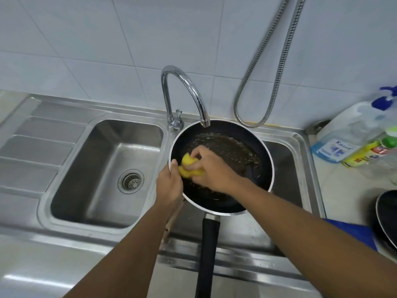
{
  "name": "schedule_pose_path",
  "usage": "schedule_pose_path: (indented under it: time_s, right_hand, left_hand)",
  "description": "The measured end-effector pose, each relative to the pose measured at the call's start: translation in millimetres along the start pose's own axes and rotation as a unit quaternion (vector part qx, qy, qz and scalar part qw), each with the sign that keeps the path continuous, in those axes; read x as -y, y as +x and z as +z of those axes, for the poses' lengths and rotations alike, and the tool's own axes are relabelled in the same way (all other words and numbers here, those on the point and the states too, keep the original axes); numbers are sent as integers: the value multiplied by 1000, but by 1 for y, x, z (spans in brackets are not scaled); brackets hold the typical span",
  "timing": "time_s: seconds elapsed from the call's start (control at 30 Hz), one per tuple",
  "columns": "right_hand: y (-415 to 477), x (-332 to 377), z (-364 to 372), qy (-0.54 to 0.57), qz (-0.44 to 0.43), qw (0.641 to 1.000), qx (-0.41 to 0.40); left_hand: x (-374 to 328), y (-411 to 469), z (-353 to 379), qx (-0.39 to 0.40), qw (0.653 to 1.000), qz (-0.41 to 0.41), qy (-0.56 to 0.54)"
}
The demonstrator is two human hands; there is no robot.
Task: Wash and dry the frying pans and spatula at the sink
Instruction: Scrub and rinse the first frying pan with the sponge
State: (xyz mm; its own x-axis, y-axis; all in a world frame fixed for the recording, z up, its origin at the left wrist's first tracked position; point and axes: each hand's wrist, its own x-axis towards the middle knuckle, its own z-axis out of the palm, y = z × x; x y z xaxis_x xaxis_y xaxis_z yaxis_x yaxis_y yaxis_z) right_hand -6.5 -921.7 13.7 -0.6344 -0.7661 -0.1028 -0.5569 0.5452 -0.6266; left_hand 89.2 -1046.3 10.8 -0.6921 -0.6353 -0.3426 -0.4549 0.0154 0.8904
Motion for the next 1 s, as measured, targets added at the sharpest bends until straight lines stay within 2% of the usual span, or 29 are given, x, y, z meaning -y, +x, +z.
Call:
schedule_pose_path:
  time_s: [0.1,0.2,0.3,0.4,0.5,0.63,0.77,0.9,1.0]
  right_hand:
    - [-41,5,-4,-22,28,998,56]
    - [-73,-10,-22,-80,113,988,73]
    - [-77,-32,-43,-165,163,972,33]
    - [-51,-53,-57,-218,180,957,-61]
    - [-9,-63,-60,-162,148,970,-107]
    - [30,-36,-40,-121,56,990,-43]
    - [20,-6,-4,-74,-8,997,-3]
    - [-3,-2,24,40,4,999,-16]
    - [8,-6,26,82,51,992,-85]
  left_hand:
    - [2,2,-2,-11,1000,-22,9]
    - [6,2,-3,0,999,-34,-2]
    - [8,2,0,14,999,-30,-2]
    - [12,4,4,22,999,-26,0]
    - [14,1,8,20,1000,-19,-1]
    - [12,-1,16,21,1000,-17,11]
    - [13,3,15,17,1000,-16,-10]
    - [14,3,14,25,1000,-18,-3]
    - [16,2,15,40,999,-3,29]
